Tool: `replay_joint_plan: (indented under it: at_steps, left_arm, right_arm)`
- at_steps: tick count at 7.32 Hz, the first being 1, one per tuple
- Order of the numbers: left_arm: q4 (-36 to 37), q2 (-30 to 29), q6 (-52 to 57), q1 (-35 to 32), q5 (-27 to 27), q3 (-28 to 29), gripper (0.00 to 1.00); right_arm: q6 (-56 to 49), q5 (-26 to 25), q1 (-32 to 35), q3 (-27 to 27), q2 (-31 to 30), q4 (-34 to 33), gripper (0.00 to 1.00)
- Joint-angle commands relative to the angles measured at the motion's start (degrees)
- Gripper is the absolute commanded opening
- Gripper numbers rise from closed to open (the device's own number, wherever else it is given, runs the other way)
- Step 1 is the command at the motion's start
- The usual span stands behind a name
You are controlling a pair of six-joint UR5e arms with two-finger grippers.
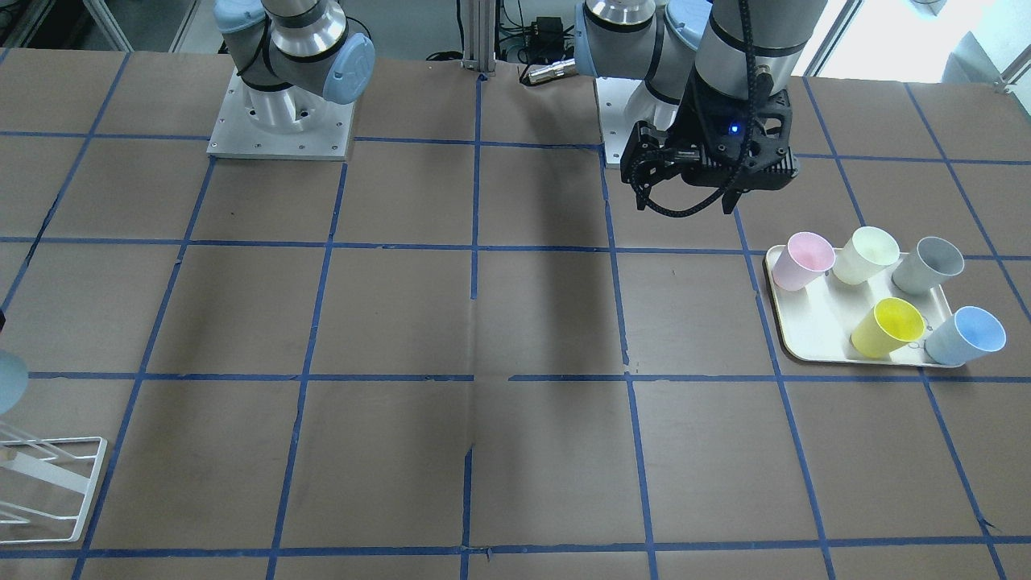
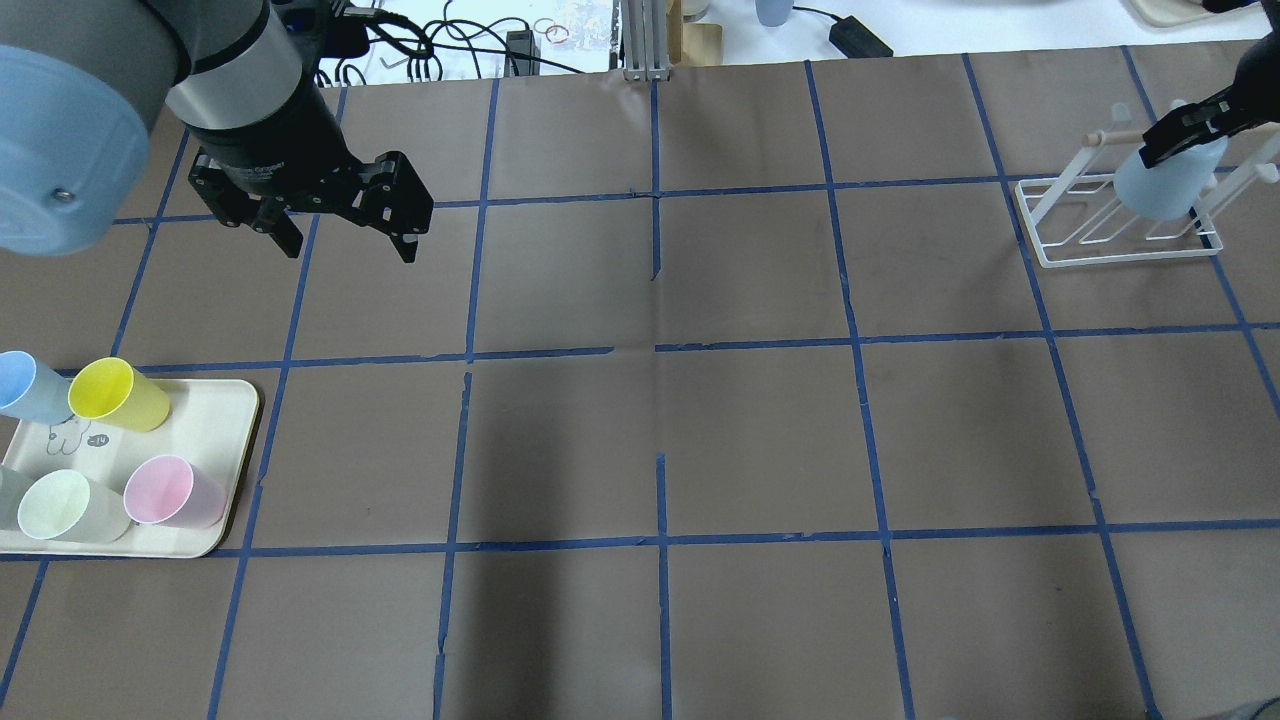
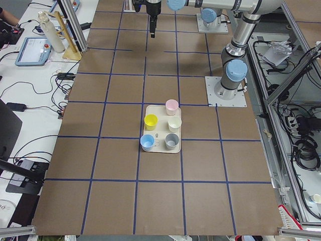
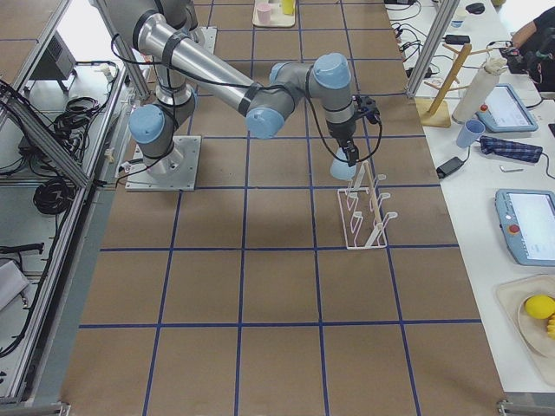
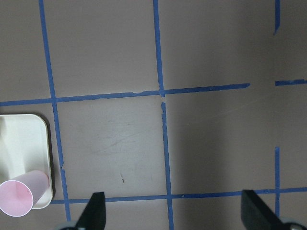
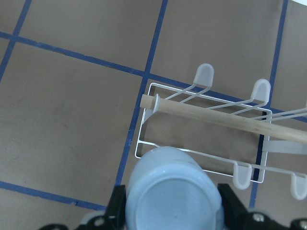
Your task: Transfer IKEA cup to right arm and place on rack
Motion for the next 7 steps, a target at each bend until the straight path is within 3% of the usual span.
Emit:
replay_joint_plan:
  at_steps: [1,7]
  left_arm:
    - [0.6,-0.2,0.1,0.0,-0.2,-0.3,1.0]
    - [-0.5,3.2,0.6,1.5,-1.0,-0.2,1.0]
  right_arm:
    - [-0.1,0.0,-0.1,-0.3,1.2,-0.9,0.08]
    - [-0.1,0.1,-0.5,-0.2,5.0,-1.8,0.09]
